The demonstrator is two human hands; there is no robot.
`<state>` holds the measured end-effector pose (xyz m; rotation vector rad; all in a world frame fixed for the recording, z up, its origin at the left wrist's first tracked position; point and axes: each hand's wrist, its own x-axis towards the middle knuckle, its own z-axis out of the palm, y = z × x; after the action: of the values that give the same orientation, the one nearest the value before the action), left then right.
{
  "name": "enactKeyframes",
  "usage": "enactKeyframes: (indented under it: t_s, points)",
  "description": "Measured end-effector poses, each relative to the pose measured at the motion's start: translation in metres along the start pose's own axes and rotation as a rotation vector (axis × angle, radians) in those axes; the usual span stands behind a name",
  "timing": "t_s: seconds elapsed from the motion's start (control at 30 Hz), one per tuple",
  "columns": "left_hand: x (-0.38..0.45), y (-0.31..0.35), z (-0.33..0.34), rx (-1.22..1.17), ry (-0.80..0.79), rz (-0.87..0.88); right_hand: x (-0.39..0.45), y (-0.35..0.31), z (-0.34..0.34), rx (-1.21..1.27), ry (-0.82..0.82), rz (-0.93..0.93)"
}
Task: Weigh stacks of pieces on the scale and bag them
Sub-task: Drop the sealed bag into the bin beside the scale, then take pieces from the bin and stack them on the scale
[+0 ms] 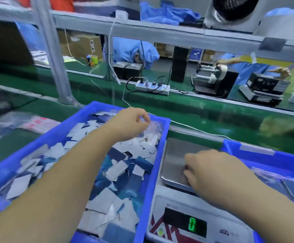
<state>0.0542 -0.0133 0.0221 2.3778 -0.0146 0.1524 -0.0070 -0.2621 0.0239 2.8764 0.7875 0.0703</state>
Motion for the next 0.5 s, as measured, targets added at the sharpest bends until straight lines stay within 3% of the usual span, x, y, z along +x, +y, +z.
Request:
enactKeyframes:
  t_s: [0.17, 0.33, 0.4, 0.5]
  points:
    - [-0.012, -0.045, -0.026, 0.389, -0.225, -0.152, 0.009, -0.011, 0.003, 0.041, 0.079, -0.009]
    - [-0.016, -0.044, -0.022, 0.365, -0.296, -0.126, 0.007, -0.008, 0.007, 0.14, 0.118, 0.025]
    - [-0.02, -0.037, -0.013, 0.395, -0.409, -0.124, 0.007, -0.007, 0.009, 0.163, 0.116, 0.034]
    - [-0.029, -0.028, 0.002, 0.621, -0.587, -0.142, 0.007, -0.005, 0.009, 0.183, 0.127, 0.055]
